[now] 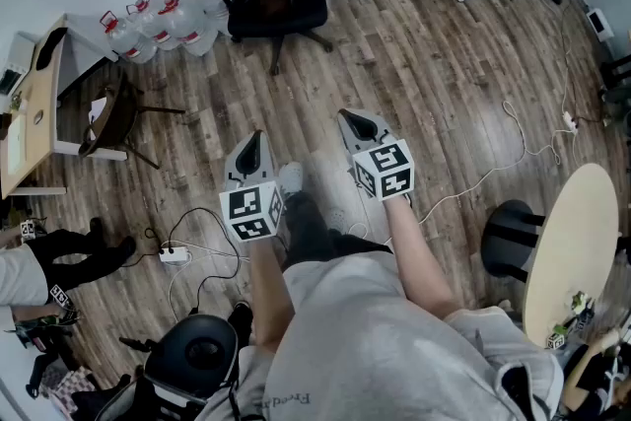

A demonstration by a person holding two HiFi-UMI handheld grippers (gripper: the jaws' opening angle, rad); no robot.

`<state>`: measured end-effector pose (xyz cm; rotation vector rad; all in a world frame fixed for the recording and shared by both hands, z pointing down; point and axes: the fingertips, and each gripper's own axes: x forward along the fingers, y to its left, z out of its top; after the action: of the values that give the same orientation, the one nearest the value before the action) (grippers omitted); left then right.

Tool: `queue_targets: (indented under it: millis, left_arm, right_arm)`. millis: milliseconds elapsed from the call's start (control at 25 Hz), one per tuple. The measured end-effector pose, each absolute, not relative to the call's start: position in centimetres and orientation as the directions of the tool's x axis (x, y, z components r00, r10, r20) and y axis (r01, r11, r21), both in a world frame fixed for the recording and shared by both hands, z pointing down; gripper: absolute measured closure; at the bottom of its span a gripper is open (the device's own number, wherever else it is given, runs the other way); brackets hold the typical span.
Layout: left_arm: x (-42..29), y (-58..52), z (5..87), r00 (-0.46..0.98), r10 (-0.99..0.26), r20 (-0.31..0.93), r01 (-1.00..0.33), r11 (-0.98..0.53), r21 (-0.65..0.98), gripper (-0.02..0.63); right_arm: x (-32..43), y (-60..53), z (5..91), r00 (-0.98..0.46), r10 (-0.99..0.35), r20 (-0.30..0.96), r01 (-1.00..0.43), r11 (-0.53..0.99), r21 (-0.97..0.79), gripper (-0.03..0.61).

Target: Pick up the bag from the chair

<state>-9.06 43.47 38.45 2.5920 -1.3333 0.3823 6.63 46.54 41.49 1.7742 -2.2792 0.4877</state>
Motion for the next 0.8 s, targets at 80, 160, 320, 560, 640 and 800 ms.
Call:
queue_targets:
  millis: [80,160,320,560,640,800]
  left_arm:
    - [-9.2,42.4,38.7,0.558,-0.766,0.319,-0.818,-0.572,0.058,0.609]
    - [-9.1,41.3,39.0,0.555,-0.768,0.319,-0.821,-0.569,0.057,0.609]
    - [-8.6,38.8,40.3,0.532,-0.775,0.34,-0.832,-0.552,0.044,0.609]
    - [-6.7,33.7,41.6,0.532,-0.761,0.37,-0.83,-0.556,0.05,0.6]
    - [-6.0,31.6,41.3,0.545,-0.756,0.363,-0.826,-0.559,0.074,0.548]
    - [-4.9,27.4,41.2,0.557,-0.746,0.366,-0.815,-0.574,0.071,0.514]
  right_arm:
    - [6.7,45.9,41.8,-0.246,-0.897,0.367,-0.969,0.214,-0.125,0.581]
    - [7.0,45.2,42.0,-0.244,-0.898,0.366,-0.969,0.214,-0.122,0.581]
    - [7.6,43.4,42.2,-0.281,-0.903,0.325,-0.957,0.241,-0.16,0.581]
    - [9.9,39.8,42.7,-0.32,-0.897,0.306,-0.942,0.265,-0.208,0.573]
    - [11.0,37.9,42.7,-0.324,-0.893,0.312,-0.939,0.263,-0.223,0.502]
    - [12.8,33.3,43.2,-0.31,-0.895,0.321,-0.94,0.238,-0.244,0.454]
